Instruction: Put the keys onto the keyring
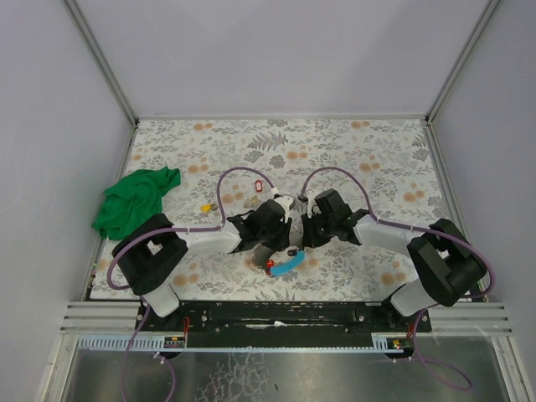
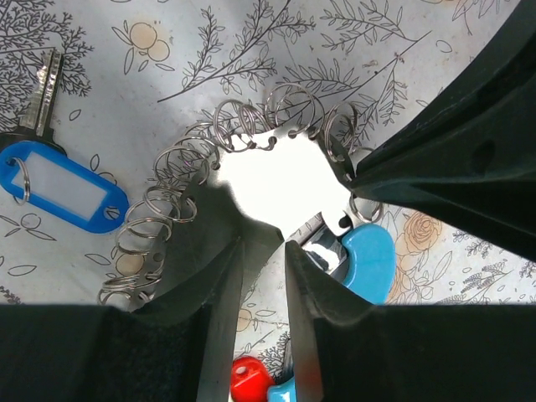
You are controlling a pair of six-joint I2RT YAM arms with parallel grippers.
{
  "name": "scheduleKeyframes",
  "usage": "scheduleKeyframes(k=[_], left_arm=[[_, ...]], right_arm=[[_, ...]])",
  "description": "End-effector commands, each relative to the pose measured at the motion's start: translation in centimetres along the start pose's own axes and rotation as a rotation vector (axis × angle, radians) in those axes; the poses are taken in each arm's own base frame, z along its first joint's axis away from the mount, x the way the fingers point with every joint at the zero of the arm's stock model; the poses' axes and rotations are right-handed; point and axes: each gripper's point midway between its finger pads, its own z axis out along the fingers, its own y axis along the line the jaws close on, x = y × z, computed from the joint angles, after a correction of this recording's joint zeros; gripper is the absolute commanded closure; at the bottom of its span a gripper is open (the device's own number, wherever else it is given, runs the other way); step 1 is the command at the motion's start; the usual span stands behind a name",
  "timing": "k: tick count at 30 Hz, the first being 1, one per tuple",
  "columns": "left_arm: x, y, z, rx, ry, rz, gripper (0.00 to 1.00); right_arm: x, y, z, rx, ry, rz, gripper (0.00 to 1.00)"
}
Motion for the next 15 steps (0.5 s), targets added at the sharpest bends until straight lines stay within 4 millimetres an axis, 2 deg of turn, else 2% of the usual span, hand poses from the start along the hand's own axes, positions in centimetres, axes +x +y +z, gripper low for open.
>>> scheduleKeyframes(k=[1,10,15], left_arm=[[3.91,2.5,-0.41,-0.087,0.115,0.029,0.74],[3.92,2.63,-0.27,-0.094,0.118,0.032,0.74],[3.53,2.44,-0.31,-0.087,0.104,0.033,0.73]], right_arm=[[-1.22,-1.41,-1.02,0.055,-0.022,0.047,0.88],[-1.03,-1.28,-0.88,0.011,0.007,0.081,0.86],[-0.78,-0.55,-0.63,-0.038,0.027,0.075,0.97]])
